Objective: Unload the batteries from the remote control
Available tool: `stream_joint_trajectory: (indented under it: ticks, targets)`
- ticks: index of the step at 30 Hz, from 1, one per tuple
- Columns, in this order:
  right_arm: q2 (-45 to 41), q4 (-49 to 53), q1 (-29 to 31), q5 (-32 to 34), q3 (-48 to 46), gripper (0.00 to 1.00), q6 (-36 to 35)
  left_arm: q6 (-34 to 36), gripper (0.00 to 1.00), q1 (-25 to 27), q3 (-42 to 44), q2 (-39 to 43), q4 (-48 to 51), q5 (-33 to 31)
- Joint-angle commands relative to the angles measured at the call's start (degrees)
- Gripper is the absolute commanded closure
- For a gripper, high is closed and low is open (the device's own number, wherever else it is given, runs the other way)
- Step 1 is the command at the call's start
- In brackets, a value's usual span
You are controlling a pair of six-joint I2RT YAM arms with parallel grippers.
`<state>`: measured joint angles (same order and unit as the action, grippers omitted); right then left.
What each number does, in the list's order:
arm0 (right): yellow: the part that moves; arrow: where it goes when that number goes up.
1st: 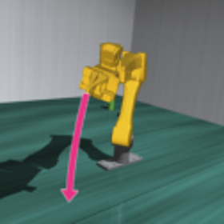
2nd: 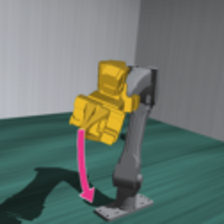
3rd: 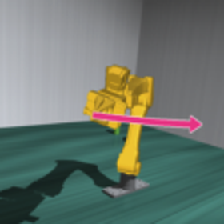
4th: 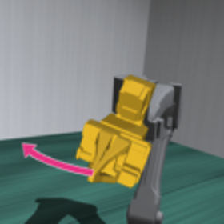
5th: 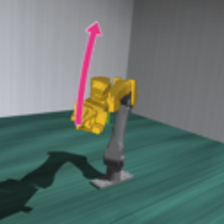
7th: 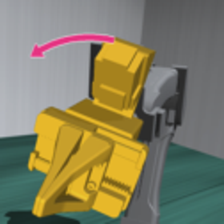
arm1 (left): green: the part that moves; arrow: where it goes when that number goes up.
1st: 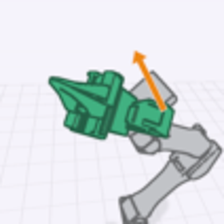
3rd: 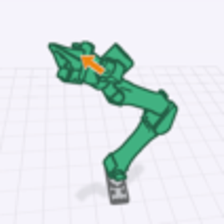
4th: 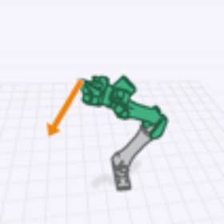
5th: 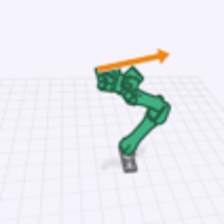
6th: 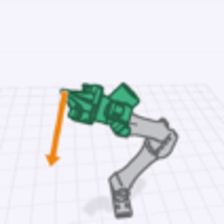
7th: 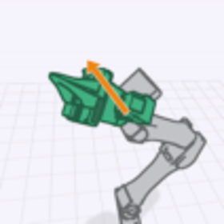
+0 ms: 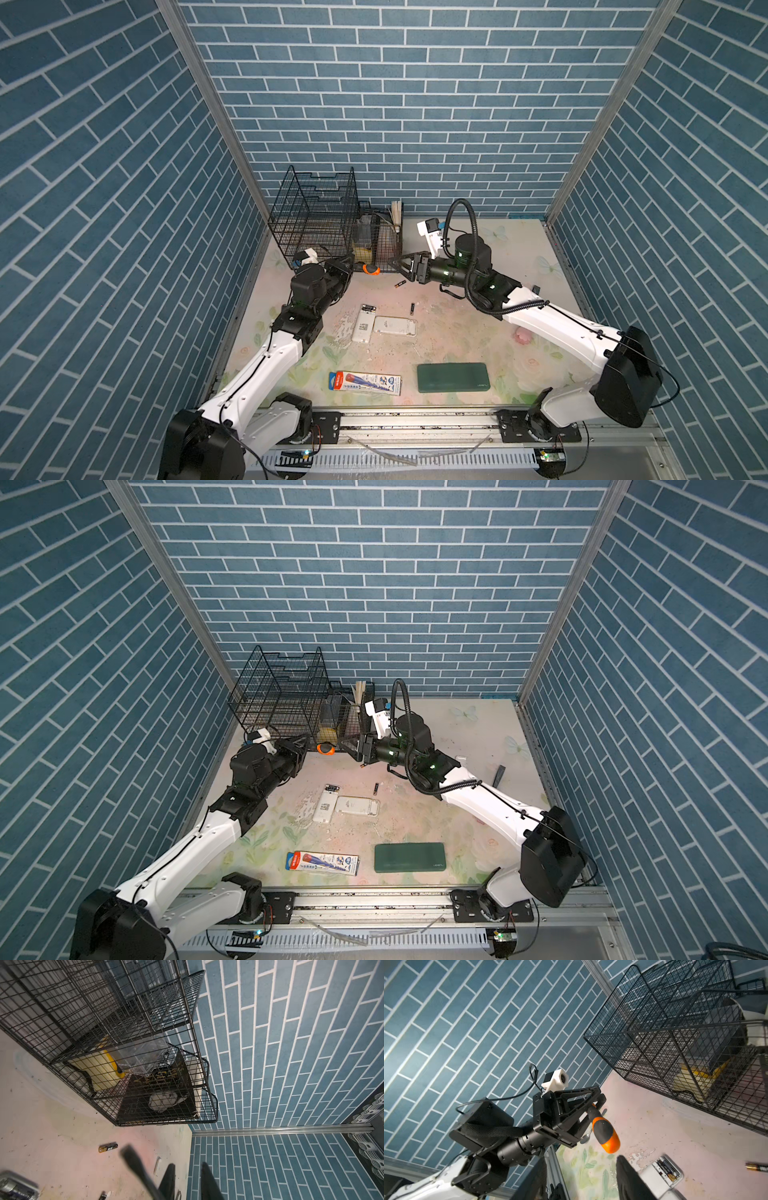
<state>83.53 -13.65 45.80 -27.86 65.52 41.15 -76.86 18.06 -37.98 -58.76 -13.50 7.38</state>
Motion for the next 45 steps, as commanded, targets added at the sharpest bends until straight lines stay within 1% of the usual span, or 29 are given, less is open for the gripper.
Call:
stream_joint_trajectory:
  ticks: [1,5,9,13,20,31,45]
  targets:
    - [0.96,3.36,0.23,-2.09,-0.84,0.46,-7.83,-2.68,1.00,-0.54,-1.83,1.54,6.63,2.05]
    - [2.86,4.22,0.51,-2.19,0.78,0.46,-8.82,-4.06,1.00,-0.50,-3.66,1.56,9.67,3.55]
    - [5.28,4.94,1.73,-2.94,3.21,0.46,-8.79,-3.62,1.00,-0.49,-5.23,1.46,12.67,3.78]
    - [7.24,4.70,3.46,-2.06,4.63,0.46,-8.65,-3.41,1.00,-0.49,-6.04,0.69,12.74,4.04]
    - [9.74,3.17,4.73,-1.79,7.17,0.48,-8.09,-3.06,1.00,-0.52,-6.35,-0.63,13.58,5.09]
    - [16.17,4.70,5.00,-3.46,14.52,0.52,-8.35,-2.95,1.00,-0.49,-5.88,-0.41,13.58,5.69]
    - [18.98,5.31,5.36,-4.12,16.66,0.52,-7.92,-2.87,1.00,-0.50,-5.63,-0.57,13.32,5.48]
